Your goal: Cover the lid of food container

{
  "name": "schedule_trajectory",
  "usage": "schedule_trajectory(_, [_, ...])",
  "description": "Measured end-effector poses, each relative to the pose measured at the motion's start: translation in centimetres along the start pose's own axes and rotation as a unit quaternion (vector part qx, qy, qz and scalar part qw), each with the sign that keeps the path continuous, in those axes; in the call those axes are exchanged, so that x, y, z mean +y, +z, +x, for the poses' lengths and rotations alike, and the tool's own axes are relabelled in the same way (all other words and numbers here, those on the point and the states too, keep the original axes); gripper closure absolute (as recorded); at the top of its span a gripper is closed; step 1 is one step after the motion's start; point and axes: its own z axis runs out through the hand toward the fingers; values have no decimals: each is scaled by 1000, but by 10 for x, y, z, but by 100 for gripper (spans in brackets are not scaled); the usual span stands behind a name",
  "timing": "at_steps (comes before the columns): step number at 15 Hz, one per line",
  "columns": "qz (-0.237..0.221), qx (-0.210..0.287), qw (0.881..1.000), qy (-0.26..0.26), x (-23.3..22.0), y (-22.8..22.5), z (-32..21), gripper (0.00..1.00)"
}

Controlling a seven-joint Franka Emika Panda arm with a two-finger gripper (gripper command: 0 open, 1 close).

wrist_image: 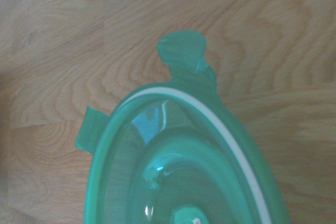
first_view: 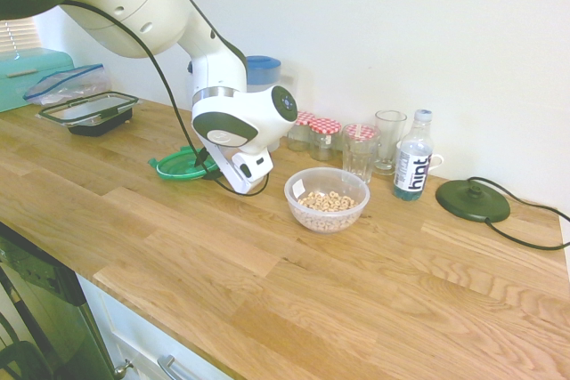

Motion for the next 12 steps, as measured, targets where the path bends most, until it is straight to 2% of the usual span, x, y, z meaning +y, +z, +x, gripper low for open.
schedule_trajectory(5, [4,-16,1000,5,0,-2,2,100])
schedule_trajectory(9, [16,-20,999,-25,-31,-25,-16,100])
schedule_trajectory(12, [-68,25,996,-55,-69,-63,-66,100])
